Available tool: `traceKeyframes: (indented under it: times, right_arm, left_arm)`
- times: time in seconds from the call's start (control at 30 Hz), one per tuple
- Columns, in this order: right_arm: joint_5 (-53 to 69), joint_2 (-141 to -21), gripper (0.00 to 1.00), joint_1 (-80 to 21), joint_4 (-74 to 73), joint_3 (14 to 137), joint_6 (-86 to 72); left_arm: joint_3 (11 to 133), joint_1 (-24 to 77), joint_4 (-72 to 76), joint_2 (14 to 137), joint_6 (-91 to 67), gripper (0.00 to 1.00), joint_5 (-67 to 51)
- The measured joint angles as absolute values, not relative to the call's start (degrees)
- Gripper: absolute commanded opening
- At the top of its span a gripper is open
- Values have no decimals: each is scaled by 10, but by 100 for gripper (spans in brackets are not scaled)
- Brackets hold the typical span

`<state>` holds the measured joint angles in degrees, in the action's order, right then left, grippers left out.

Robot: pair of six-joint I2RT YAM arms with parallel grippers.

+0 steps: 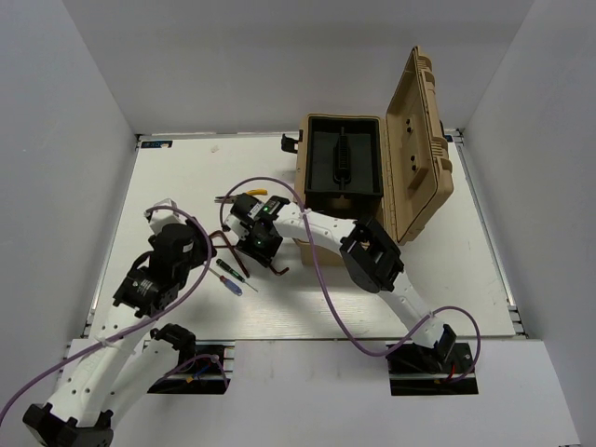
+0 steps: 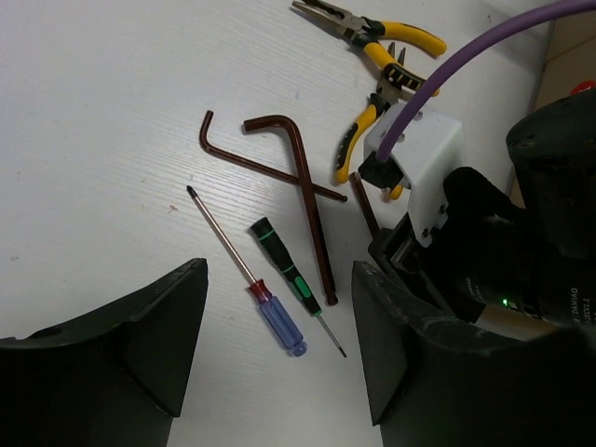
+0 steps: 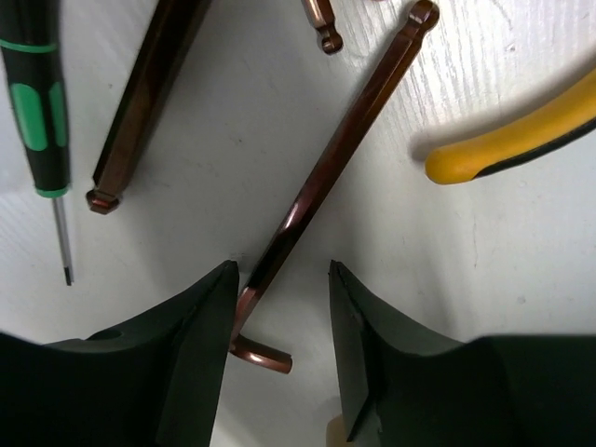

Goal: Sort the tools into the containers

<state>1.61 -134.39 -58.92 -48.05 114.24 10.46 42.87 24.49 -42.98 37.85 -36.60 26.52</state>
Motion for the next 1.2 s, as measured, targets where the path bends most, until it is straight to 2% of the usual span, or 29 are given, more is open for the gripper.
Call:
traceKeyframes:
  times: [0.1,0.23,0.27,0.37,0.43,0.8,1.0,1.1,1.2]
  right_arm:
    - [17,-1347,45,-588,-479,1142,99]
    - [16,-1348,29,-589,-478,1142,92]
    - [16,-1348,21,-589,-476,1140,91]
    - [15,-1347,6,-587,-470,1135,84]
    - [19,-1343,0,-585,-464,1127,79]
    - [34,-1338,0,-583,-484,1131,62]
    - [50,-1334,0,-583,-540,1214,62]
    - [62,-1305,0,-583,-540,1232,62]
    - [65,-1270,0,-582,-540,1242,60]
  left_arm:
    - [419,245,-426,378,-372,73,256]
    - [410,245,-418,381,-383,73,244]
    - [406,245,-416,381,-387,73,241]
    - [395,245,-411,382,-400,73,234]
    - [385,245,-408,385,-415,73,231]
    - [277,245,-326,456,-548,73,206]
    - [285,245,-290,536,-582,72,205]
    - [302,245,-283,553,-589,69,211]
    - [321,243,-279,555,-593,59,221]
